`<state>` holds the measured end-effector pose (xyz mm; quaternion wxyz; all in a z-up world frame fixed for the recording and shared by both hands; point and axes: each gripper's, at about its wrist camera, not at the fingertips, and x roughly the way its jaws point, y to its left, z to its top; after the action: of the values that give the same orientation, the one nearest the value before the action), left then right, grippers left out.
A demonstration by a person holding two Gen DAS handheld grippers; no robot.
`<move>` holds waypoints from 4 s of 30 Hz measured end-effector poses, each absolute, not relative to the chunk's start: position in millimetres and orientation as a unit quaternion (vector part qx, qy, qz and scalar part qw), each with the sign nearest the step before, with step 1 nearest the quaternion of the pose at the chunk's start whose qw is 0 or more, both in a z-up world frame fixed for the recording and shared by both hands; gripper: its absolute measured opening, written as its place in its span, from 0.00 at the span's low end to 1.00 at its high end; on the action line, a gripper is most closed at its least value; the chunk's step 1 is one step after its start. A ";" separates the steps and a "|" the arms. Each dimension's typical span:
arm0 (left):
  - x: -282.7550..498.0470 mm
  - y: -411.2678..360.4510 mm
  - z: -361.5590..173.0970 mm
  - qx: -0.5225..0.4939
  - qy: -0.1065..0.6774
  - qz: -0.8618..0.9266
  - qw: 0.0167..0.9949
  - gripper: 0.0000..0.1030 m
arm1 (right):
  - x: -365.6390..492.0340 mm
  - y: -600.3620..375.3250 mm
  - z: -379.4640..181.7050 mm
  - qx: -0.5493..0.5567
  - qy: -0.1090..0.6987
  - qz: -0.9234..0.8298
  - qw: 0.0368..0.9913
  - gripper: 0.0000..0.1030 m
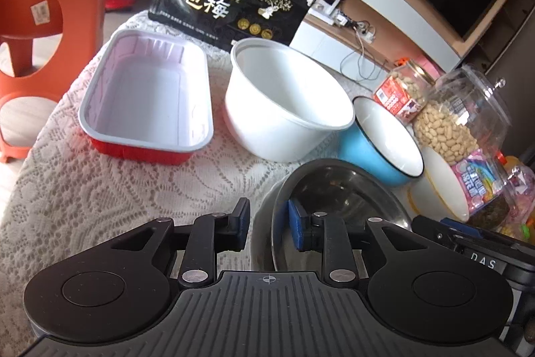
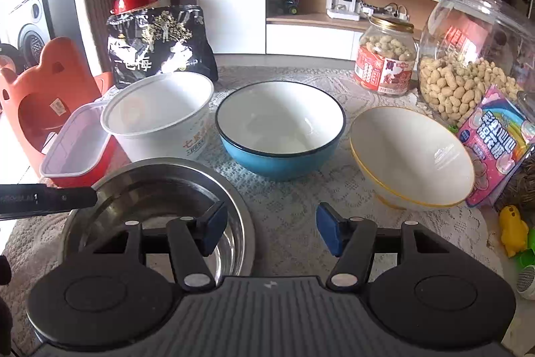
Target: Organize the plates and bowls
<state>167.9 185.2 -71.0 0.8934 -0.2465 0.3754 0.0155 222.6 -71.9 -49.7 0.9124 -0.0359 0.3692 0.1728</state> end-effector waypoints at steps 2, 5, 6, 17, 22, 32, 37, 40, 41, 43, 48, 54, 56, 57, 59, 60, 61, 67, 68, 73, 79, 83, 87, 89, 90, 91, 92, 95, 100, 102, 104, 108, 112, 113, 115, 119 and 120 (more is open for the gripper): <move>171.7 180.4 -76.7 -0.230 0.393 0.016 0.890 0.28 | 228.0 -72.9 -60.1 -0.025 0.393 0.172 0.903 0.58; 176.4 177.2 -85.0 -0.224 0.418 0.011 0.880 0.30 | 230.3 -70.3 -76.7 -0.023 0.424 0.177 0.888 0.58; 177.6 176.9 -88.0 -0.228 0.424 0.006 0.877 0.30 | 231.2 -69.4 -81.3 -0.023 0.433 0.179 0.883 0.58; 173.6 167.3 -74.5 -0.175 0.395 0.015 0.902 0.25 | 233.9 -46.8 -100.7 -0.012 0.481 0.209 0.852 0.53; 173.8 171.2 -73.2 -0.164 0.393 0.030 0.904 0.25 | 230.4 -46.1 -96.7 0.002 0.491 0.220 0.843 0.53; 172.5 181.7 -72.3 -0.169 0.385 0.056 0.905 0.27 | 220.7 -29.7 -95.6 -0.020 0.483 0.247 0.840 0.53; 173.3 183.0 -73.2 -0.178 0.386 0.057 0.904 0.27 | 220.6 -30.0 -97.2 -0.022 0.477 0.251 0.842 0.53; 172.1 186.9 -73.4 -0.197 0.385 0.060 0.899 0.28 | 220.7 -30.9 -96.9 -0.020 0.476 0.255 0.841 0.53; 171.9 188.1 -73.0 -0.205 0.386 0.062 0.898 0.28 | 220.9 -31.8 -96.8 -0.018 0.475 0.257 0.842 0.53; 170.4 187.9 -69.8 -0.207 0.380 0.069 0.899 0.27 | 220.0 -35.0 -95.0 -0.013 0.466 0.260 0.845 0.53; 168.0 169.7 -47.0 -0.153 0.359 0.109 0.914 0.27 | 212.1 -51.9 -79.4 -0.022 0.407 0.253 0.878 0.54; 170.4 143.1 -13.0 -0.147 0.313 0.126 0.930 0.27 | 210.7 -101.0 -64.6 0.025 0.371 0.255 0.892 0.57; 177.1 128.5 -5.8 -0.156 0.307 0.099 0.934 0.27 | 209.3 -121.3 -58.5 0.029 0.348 0.238 0.907 0.57; 181.7 121.2 -4.3 -0.163 0.308 0.080 0.934 0.27 | 209.8 -132.8 -56.3 0.033 0.339 0.229 0.912 0.57; 198.6 101.3 -5.8 -0.187 0.326 0.027 0.926 0.27 | 214.9 -157.9 -51.9 0.045 0.327 0.207 0.921 0.57; 209.1 91.3 -9.3 -0.201 0.341 0.002 0.919 0.27 | 219.8 -170.1 -51.0 0.050 0.324 0.194 0.925 0.57; 219.7 80.8 -13.5 -0.213 0.356 -0.021 0.910 0.27 | 225.3 -182.2 -51.0 0.053 0.322 0.179 0.928 0.57; 266.1 10.9 -34.9 -0.210 0.401 -0.083 0.888 0.27 | 260.9 -247.5 -66.3 0.087 0.346 0.096 0.929 0.57; 272.1 2.0 -39.3 -0.208 0.406 -0.084 0.886 0.27 | 267.3 -255.6 -69.9 0.093 0.352 0.091 0.927 0.57; 300.0 -23.9 -56.8 -0.221 0.423 -0.075 0.876 0.27 | 295.9 -270.1 -81.5 0.099 0.364 0.096 0.921 0.57; 325.5 -39.8 -70.8 -0.210 0.429 -0.060 0.877 0.27 | 338.8 -258.0 -86.2 0.065 0.353 0.110 0.927 0.56; 339.4 -45.6 -83.0 -0.208 0.441 -0.056 0.871 0.26 | 372.9 -253.6 -98.2 0.069 0.371 0.126 0.917 0.43; 344.6 -52.1 -88.6 -0.189 0.446 -0.057 0.873 0.26 | 391.6 -254.3 -115.5 0.105 0.412 0.156 0.892 0.24; 343.2 -53.5 -88.3 -0.174 0.446 -0.060 0.876 0.25 | 388.9 -252.1 -117.0 0.102 0.416 0.159 0.889 0.24; 341.8 -53.4 -87.9 -0.168 0.446 -0.063 0.877 0.25 | 386.1 -251.2 -115.9 0.094 0.415 0.160 0.891 0.23; 339.3 -52.7 -87.5 -0.163 0.447 -0.066 0.877 0.25 | 382.4 -250.4 -114.5 0.088 0.415 0.160 0.891 0.23; 335.8 -50.9 -86.9 -0.160 0.450 -0.068 0.876 0.25 | 377.5 -250.8 -112.6 0.086 0.416 0.161 0.891 0.23; 319.3 -43.7 -84.3 -0.155 0.461 -0.071 0.871 0.25 | 360.3 -250.9 -108.8 0.082 0.425 0.170 0.885 0.23; 280.9 -37.0 -80.5 -0.141 0.481 -0.079 0.862 0.25 | 318.7 -248.8 -105.4 0.072 0.441 0.191 0.874 0.23; 265.1 -33.7 -78.6 -0.138 0.482 -0.082 0.861 0.25 | 301.9 -245.9 -106.3 0.066 0.450 0.197 0.868 0.23; 252.1 -30.0 -77.1 -0.139 0.484 -0.083 0.860 0.25 | 285.5 -242.7 -106.1 0.058 0.457 0.202 0.864 0.23; 232.3 -25.2 -76.3 -0.144 0.489 -0.084 0.856 0.25 | 263.0 -238.9 -104.4 0.056 0.467 0.208 0.857 0.24; 223.5 -25.2 -76.3 -0.142 0.490 -0.088 0.856 0.25 | 246.9 -235.0 -104.1 0.044 0.470 0.208 0.856 0.24; 222.8 -25.1 -76.0 -0.144 0.489 -0.089 0.855 0.24 | 244.2 -233.9 -104.3 0.038 0.468 0.208 0.858 0.24; 221.8 -25.3 -75.1 -0.144 0.488 -0.089 0.856 0.24 | 242.2 -232.4 -103.9 0.029 0.466 0.205 0.860 0.24; 220.2 -29.1 -74.2 -0.129 0.488 -0.089 0.859 0.25 | 242.7 -233.3 -103.3 0.033 0.469 0.202 0.859 0.24; 219.9 -29.9 -74.1 -0.126 0.488 -0.089 0.859 0.25 | 241.6 -233.4 -102.9 0.032 0.469 0.202 0.859 0.24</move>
<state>219.9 -29.9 -74.1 0.8589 -0.1261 0.4883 -0.0890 241.6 -233.4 -102.9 0.8592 0.0323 0.4689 0.2022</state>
